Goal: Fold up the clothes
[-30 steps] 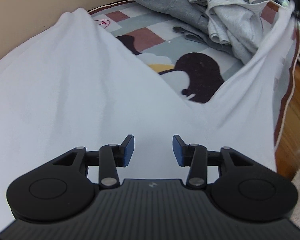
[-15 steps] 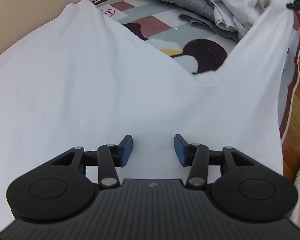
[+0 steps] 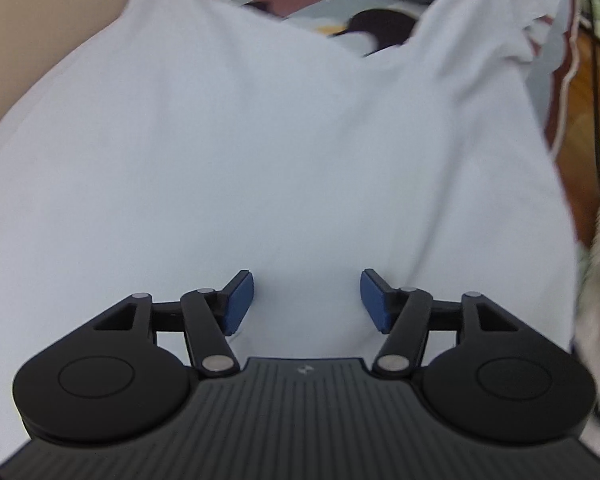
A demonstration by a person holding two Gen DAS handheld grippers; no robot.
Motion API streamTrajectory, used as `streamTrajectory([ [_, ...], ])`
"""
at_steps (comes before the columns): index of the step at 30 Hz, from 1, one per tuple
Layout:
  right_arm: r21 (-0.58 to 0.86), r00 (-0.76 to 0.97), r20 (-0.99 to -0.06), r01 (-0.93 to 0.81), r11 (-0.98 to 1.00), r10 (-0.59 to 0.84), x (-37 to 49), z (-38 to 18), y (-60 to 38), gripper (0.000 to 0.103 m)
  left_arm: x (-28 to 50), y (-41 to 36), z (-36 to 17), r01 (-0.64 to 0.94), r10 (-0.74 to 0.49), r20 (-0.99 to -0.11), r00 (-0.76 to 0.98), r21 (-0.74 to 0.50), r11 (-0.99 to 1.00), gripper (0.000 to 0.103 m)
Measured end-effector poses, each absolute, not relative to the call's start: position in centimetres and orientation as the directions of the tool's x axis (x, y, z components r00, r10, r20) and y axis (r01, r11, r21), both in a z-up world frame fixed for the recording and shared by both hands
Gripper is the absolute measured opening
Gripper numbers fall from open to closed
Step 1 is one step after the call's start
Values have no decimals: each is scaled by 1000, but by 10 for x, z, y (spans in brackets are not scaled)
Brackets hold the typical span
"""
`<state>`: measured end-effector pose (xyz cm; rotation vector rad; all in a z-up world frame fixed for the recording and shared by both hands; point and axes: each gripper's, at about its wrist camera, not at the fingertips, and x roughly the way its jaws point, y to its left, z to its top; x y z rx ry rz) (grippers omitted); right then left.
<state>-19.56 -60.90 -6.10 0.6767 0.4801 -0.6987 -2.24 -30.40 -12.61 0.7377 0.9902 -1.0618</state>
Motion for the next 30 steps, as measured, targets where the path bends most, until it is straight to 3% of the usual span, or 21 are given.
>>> streamTrajectory([
  [5, 569, 819, -569, 462, 680, -81, -119, -105, -491, 49, 14, -228, -98, 846, -355, -891, 283, 57, 530, 59],
  [8, 583, 796, -600, 367, 725, 79, -86, -118, -432, 49, 43, -163, -74, 726, -334, -872, 357, 35, 687, 59],
  [11, 577, 744, -630, 258, 775, 222, -57, -124, -378, 49, 59, -98, -48, 607, -289, -816, 500, 93, 789, 59],
  [18, 545, 632, -677, 88, 834, 376, 4, -130, -290, 49, 101, 56, 2, 151, -10, -723, 690, 130, 980, 66],
  [21, 535, 574, -676, -49, 843, 463, 14, -130, -240, 50, 111, 120, 7, 29, -3, -750, 662, 22, 999, 66],
  [26, 510, 419, -702, -267, 818, 575, 20, -138, -171, 50, 123, 163, -6, -41, -175, -771, 612, -252, 967, 66],
  [30, 430, 374, -762, -317, 845, 528, 13, -151, -148, 51, 123, 155, -12, -37, -215, -747, 629, -305, 952, 66],
])
